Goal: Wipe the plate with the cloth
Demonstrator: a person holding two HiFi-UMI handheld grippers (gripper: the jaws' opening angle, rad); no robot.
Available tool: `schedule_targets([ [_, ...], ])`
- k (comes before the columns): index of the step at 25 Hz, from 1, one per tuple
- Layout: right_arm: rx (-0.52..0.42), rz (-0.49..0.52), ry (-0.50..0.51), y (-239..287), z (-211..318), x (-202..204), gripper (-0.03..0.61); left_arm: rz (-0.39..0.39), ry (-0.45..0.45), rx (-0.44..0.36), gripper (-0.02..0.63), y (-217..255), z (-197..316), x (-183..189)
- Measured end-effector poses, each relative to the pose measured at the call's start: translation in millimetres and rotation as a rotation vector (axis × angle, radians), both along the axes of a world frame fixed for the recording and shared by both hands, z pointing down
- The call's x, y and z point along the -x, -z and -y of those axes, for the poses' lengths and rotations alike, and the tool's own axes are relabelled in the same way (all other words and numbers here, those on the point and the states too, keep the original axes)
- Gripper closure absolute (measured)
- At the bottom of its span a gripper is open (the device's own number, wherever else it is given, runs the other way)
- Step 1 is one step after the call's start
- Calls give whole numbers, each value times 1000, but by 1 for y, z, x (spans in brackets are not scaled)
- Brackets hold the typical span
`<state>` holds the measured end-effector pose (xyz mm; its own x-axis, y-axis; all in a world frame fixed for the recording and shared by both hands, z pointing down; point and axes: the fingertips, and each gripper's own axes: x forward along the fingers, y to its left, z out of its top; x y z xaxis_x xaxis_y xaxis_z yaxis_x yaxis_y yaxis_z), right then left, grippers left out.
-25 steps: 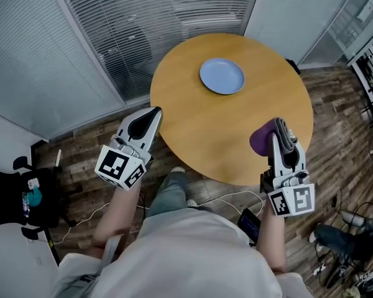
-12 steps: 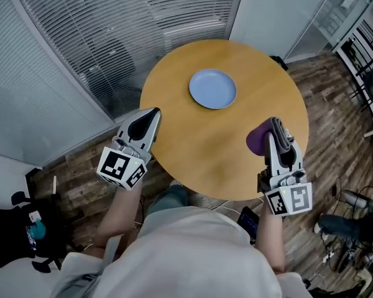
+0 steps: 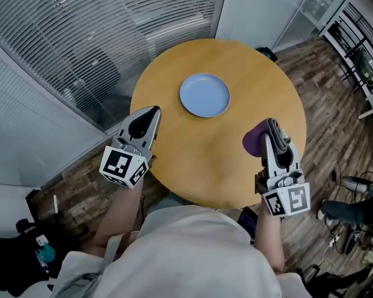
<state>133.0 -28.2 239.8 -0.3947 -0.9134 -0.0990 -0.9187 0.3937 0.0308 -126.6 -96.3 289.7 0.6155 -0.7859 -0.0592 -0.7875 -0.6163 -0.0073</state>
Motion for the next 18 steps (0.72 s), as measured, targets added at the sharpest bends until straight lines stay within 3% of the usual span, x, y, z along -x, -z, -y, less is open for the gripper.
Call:
schedule_targets([
  [10, 39, 3, -24, -20, 51, 27, 474, -4, -47, 55, 603, -31, 62, 12],
  [18, 58, 29, 1, -32, 68, 39, 474, -5, -55, 105, 601, -52, 84, 20],
])
